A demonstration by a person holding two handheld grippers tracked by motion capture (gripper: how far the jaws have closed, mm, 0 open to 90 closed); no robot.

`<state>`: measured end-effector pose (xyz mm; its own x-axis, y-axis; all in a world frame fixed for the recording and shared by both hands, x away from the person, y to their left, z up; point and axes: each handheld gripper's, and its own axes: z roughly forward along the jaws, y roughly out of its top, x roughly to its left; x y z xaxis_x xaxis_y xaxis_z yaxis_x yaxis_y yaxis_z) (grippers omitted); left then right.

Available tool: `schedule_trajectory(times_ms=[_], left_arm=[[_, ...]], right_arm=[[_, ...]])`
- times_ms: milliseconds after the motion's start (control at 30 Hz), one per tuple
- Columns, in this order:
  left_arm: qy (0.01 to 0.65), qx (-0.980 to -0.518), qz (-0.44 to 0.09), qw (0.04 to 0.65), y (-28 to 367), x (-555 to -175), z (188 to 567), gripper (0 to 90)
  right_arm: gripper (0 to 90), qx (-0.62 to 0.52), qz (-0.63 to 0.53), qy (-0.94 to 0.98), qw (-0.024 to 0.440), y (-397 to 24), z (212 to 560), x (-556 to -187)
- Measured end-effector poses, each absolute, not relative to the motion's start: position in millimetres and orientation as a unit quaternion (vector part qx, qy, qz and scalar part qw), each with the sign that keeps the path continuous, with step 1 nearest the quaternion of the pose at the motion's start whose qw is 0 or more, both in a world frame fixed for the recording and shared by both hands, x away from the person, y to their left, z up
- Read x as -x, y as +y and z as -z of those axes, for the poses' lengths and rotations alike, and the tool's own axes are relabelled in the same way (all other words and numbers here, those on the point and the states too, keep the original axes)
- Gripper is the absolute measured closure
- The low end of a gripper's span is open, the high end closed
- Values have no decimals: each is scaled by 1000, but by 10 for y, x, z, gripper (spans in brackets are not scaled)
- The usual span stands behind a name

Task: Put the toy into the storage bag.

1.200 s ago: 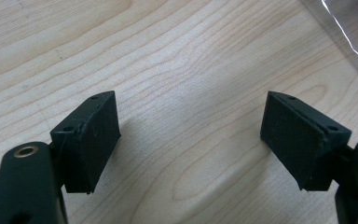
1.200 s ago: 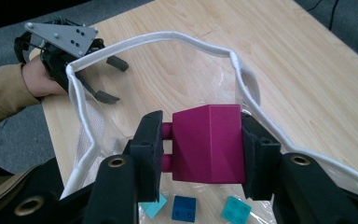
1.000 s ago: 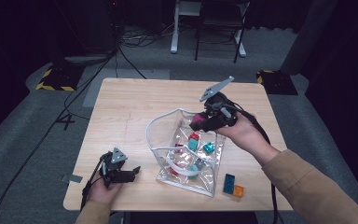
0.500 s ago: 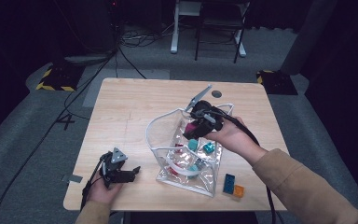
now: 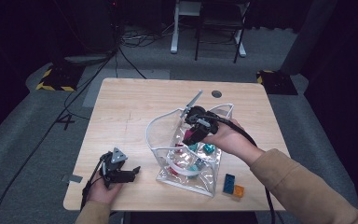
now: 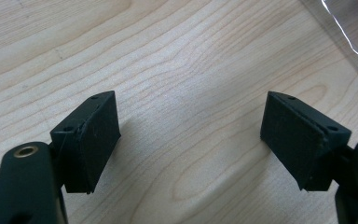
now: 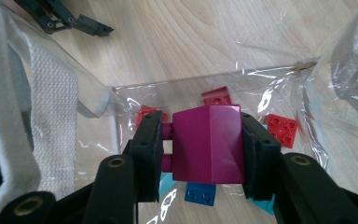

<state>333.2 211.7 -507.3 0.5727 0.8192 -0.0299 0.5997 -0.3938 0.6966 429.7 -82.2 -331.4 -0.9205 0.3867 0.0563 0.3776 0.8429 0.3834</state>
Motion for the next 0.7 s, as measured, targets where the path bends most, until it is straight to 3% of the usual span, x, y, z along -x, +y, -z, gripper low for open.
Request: schedule_trajectory(times_ms=[33,100,700], left_arm=[[433,-819,-161,340,2117,-3332,5073,200],[433,-819,-161,340,2117,-3332,5073,200],[433,-819,-161,340,2118,-3332,5073,199]], right_arm=[[496,-198,-203,959,13,-832,3313,-4298],[466,-198,-210,957,17,-847,3305,-4299],[472,-215,-334,917,38,-1469,2854,-4004]])
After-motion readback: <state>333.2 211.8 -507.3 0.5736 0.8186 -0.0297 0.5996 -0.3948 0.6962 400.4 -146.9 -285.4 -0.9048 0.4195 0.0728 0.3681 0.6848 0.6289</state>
